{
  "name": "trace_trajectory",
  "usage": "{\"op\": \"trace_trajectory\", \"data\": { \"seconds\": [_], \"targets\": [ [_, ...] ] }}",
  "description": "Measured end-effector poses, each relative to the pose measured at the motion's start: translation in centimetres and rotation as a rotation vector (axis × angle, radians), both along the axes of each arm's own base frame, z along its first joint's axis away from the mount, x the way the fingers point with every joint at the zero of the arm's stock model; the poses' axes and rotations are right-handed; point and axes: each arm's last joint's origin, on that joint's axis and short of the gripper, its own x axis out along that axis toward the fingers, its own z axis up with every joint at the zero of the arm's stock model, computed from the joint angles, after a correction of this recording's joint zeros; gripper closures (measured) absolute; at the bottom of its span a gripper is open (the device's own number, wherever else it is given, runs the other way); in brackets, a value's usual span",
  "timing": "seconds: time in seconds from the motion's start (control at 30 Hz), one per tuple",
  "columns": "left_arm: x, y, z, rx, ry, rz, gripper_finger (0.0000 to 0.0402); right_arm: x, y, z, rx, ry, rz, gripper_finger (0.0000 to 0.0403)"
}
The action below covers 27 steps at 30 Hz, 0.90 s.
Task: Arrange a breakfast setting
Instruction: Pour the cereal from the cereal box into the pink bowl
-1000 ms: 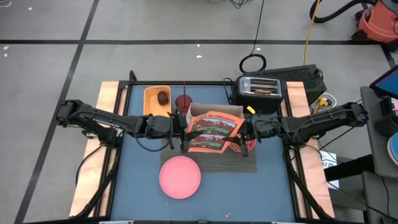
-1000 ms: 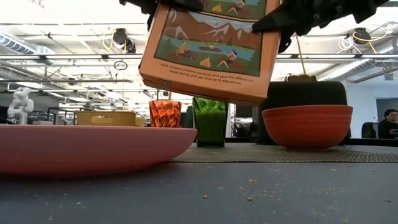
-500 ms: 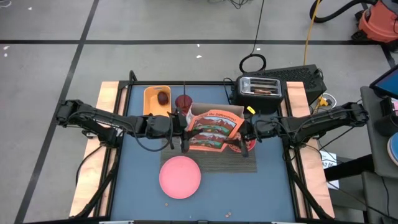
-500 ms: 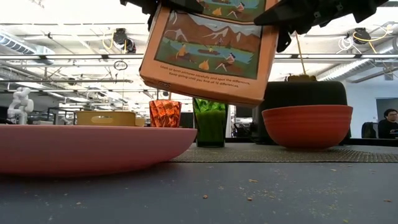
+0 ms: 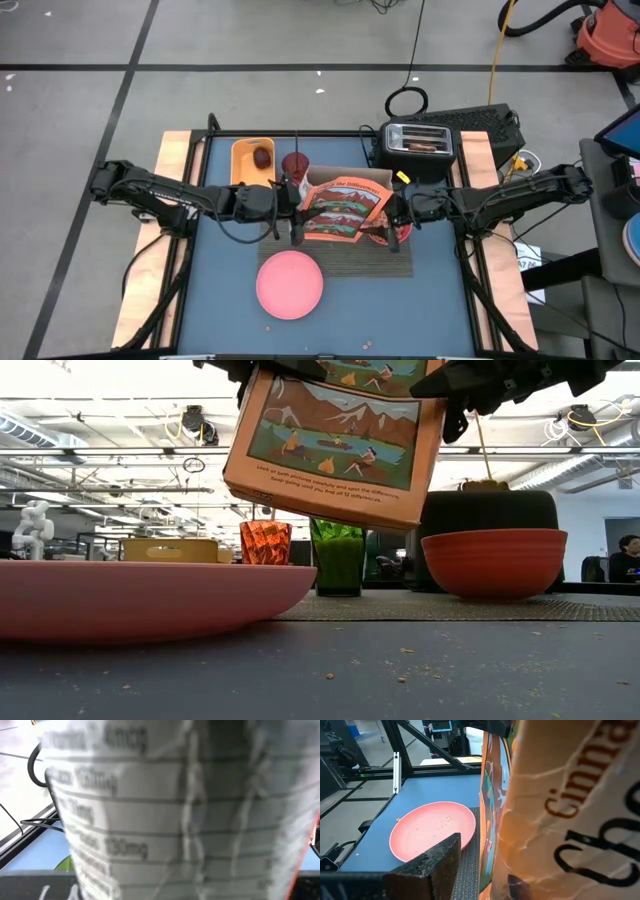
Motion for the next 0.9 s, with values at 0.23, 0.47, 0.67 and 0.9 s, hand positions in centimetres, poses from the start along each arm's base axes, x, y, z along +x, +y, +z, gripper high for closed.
{"op": "trace_trajectory", "data": {
  "seconds": [0.23, 0.47, 0.67, 0.9],
  "targets": [
    [-0.1, 0.0, 0.2, 0.000, -0.009, -0.001, 0.0271, 0.0, 0.0, 0.0, -0.001, 0.000, -0.001, 0.0161],
    [-1.0, 0.1, 1.3, 0.001, -0.036, -0.002, 0.0271, 0.0, 0.0, 0.0, -0.027, -0.004, 0.006, 0.0161],
    [-2.3, 0.3, 2.5, 0.001, -0.050, -0.002, 0.0298, 0.0, 0.0, 0.0, -0.046, -0.006, 0.012, 0.0161],
    [-3.5, 0.4, 3.5, -0.002, -0.069, -0.002, 0.0315, 0.0, 0.0, 0.1, -0.044, -0.010, 0.011, 0.0161]
  ]
}}
